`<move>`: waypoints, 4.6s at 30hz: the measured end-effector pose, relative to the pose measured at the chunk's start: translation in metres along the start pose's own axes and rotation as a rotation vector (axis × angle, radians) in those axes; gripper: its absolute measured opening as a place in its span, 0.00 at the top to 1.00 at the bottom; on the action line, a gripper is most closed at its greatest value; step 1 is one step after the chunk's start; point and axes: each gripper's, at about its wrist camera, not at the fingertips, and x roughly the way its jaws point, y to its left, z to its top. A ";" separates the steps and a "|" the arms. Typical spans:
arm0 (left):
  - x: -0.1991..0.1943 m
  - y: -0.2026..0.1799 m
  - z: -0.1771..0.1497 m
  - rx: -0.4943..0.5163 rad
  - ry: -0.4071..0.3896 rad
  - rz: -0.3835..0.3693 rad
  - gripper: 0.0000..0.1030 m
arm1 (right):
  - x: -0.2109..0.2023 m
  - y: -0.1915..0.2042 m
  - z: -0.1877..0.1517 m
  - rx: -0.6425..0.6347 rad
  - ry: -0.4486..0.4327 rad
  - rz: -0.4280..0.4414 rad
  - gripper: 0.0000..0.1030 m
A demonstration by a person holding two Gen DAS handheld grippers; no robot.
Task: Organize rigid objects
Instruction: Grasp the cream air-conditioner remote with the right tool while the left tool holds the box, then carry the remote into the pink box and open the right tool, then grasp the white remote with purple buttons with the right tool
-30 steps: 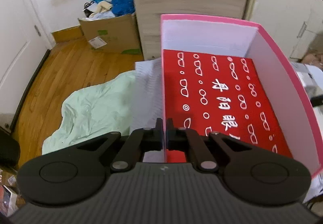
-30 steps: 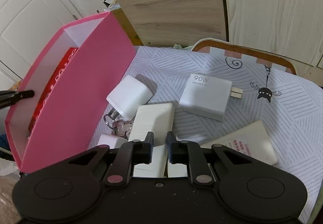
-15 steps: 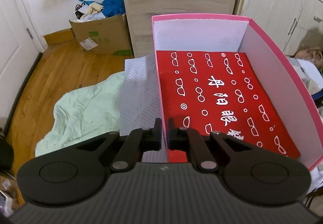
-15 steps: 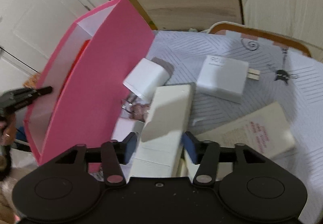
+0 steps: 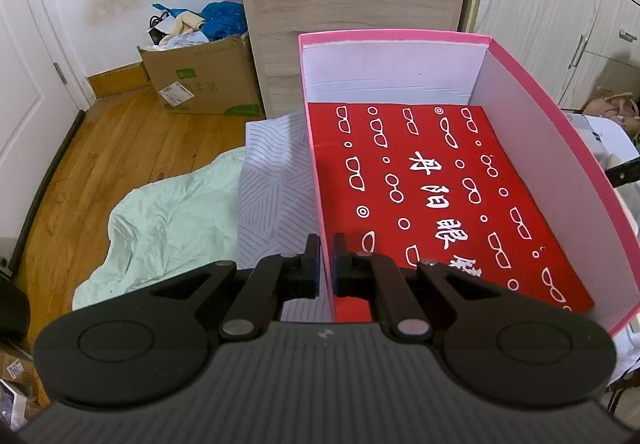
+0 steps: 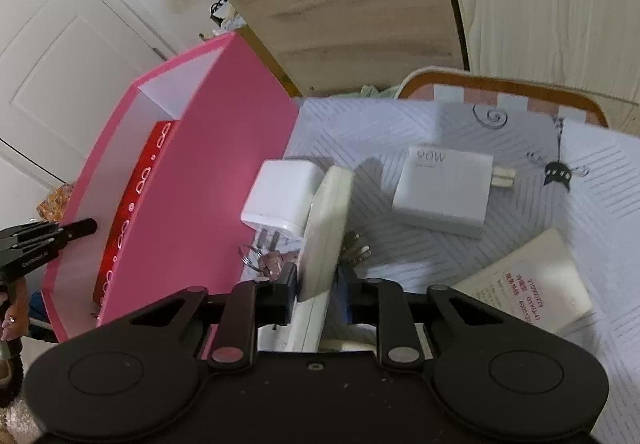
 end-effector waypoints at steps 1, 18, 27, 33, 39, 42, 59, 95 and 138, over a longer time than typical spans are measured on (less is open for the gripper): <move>0.000 0.000 0.000 -0.002 0.001 0.000 0.96 | -0.003 0.004 0.001 -0.011 -0.015 -0.018 0.78; 0.001 0.002 0.002 -0.028 0.026 -0.019 0.95 | -0.063 0.113 0.023 -0.196 -0.184 0.121 0.80; 0.001 0.009 0.002 -0.067 0.023 -0.048 0.94 | 0.046 0.198 0.045 -0.408 -0.010 -0.203 0.80; 0.001 0.012 -0.001 -0.091 0.036 -0.072 0.93 | 0.115 0.209 0.056 -0.441 0.024 -0.298 0.80; 0.002 0.018 -0.002 -0.118 0.039 -0.102 0.92 | 0.139 0.235 0.060 -0.480 0.002 -0.344 0.80; 0.002 0.019 -0.003 -0.125 0.040 -0.107 0.92 | 0.142 0.234 0.068 -0.401 0.029 -0.289 0.79; 0.001 0.023 -0.005 -0.132 0.034 -0.123 0.91 | 0.139 0.181 0.072 -0.070 0.152 -0.058 0.61; -0.004 0.009 -0.009 -0.064 0.063 -0.068 0.92 | -0.034 0.121 0.009 -0.216 -0.006 0.013 0.60; 0.000 0.004 -0.012 -0.078 0.102 -0.036 0.93 | 0.002 0.032 -0.074 -0.417 0.079 -0.277 0.41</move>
